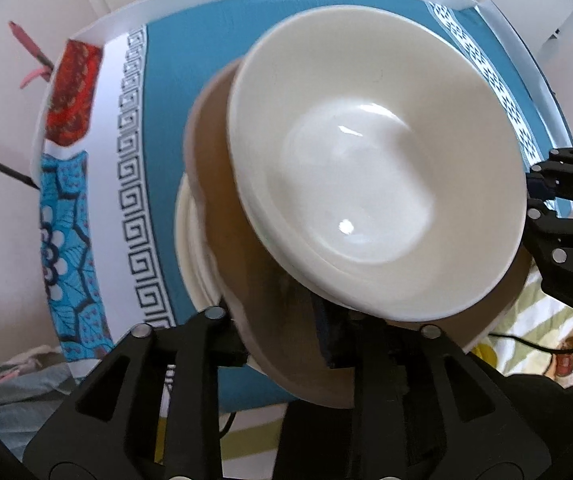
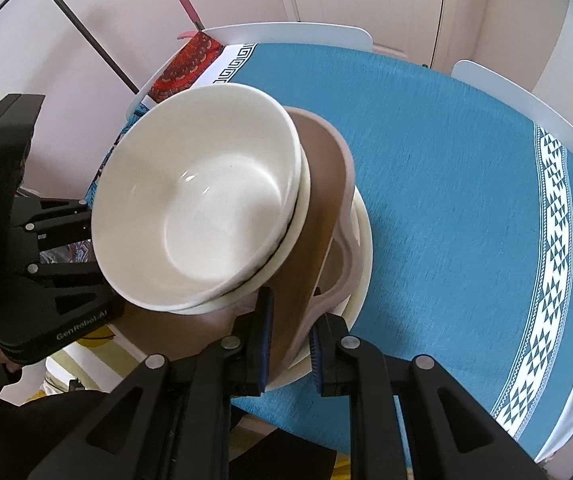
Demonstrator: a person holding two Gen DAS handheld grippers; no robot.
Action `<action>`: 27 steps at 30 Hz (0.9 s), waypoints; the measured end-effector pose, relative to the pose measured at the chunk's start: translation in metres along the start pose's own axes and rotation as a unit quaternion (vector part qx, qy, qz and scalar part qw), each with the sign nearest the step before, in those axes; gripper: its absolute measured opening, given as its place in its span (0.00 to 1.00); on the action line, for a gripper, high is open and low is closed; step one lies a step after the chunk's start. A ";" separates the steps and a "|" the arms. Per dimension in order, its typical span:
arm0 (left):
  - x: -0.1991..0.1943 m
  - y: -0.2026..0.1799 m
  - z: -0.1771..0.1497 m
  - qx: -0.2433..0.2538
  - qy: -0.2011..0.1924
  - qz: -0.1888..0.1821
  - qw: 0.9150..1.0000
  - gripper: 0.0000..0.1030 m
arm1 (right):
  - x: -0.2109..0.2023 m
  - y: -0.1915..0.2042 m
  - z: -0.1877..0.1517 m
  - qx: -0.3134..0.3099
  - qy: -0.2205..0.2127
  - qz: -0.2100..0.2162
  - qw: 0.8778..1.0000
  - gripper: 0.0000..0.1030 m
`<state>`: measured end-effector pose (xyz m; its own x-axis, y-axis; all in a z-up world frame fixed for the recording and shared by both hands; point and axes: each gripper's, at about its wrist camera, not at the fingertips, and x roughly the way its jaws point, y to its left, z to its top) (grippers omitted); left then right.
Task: Organize plates and bowls
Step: 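Carry the basin with bowls and lower it onto the plate stack, then open both grippers and pull them back from the dish stack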
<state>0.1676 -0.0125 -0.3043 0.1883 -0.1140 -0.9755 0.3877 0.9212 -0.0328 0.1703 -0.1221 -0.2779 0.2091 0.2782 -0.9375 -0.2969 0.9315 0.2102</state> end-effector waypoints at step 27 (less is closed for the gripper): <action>-0.066 -0.006 -0.020 0.006 -0.020 -0.033 0.999 0.71 | -0.050 0.014 -0.019 0.056 -0.012 -0.019 0.998 0.30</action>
<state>0.1352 -0.0028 -0.2439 0.1976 -0.1888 -0.9619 0.4103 0.9071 -0.0938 0.1376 -0.1275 -0.2333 0.2409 0.2474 -0.9385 -0.1829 0.9612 0.2064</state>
